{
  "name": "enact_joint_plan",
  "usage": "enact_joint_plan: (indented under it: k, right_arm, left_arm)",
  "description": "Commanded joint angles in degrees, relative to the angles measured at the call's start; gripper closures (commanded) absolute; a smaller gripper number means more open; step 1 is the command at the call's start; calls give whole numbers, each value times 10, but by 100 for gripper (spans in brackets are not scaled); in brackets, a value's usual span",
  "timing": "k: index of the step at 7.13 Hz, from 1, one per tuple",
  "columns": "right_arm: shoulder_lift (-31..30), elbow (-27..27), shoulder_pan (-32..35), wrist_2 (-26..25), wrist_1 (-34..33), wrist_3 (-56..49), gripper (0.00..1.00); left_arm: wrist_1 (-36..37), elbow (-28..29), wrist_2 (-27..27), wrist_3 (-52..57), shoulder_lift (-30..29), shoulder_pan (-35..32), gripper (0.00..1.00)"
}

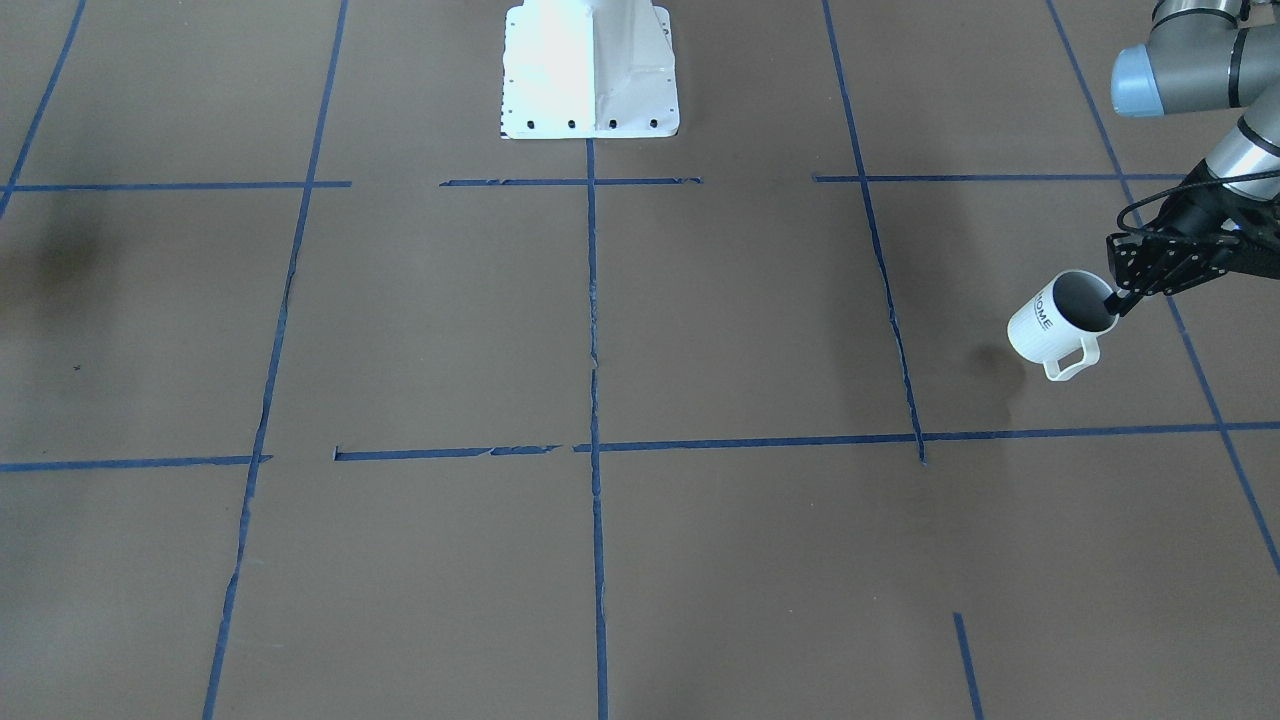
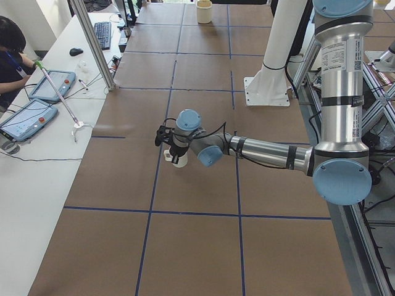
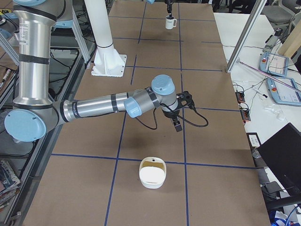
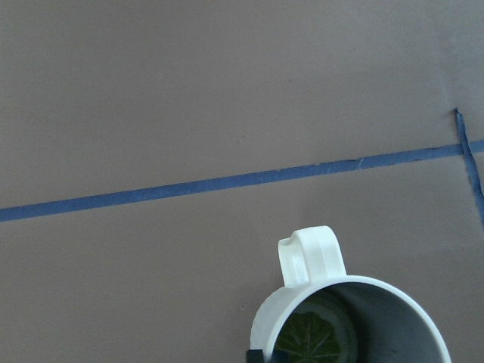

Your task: Left arm hands cup to right arm to dump lemon

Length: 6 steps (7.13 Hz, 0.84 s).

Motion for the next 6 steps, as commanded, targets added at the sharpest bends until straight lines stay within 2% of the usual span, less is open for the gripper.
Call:
enact_joint_plan:
  k: [1,2,4,5,6]
  right_arm:
    - [46,-17,-44,-5,101,0,1]
    - [69,-35,-77,-4,168,0,1]
    - [169,-71,-175,-5,223,0,1]
    - [219,-83,-232,-32,224,4,1]
    - [243,-73,-264,-75,229,32,2]
  left_arm:
    - [110,-48,-1,-76,-64,-4,100]
    - [149,-56,-1,-131,-119,1,100]
    - [204,-46,4,-259,-235,66,100]
    - [237,-40,16,-310,-284,96,100]
    - [260,-40,43,-342,-310,112,100]
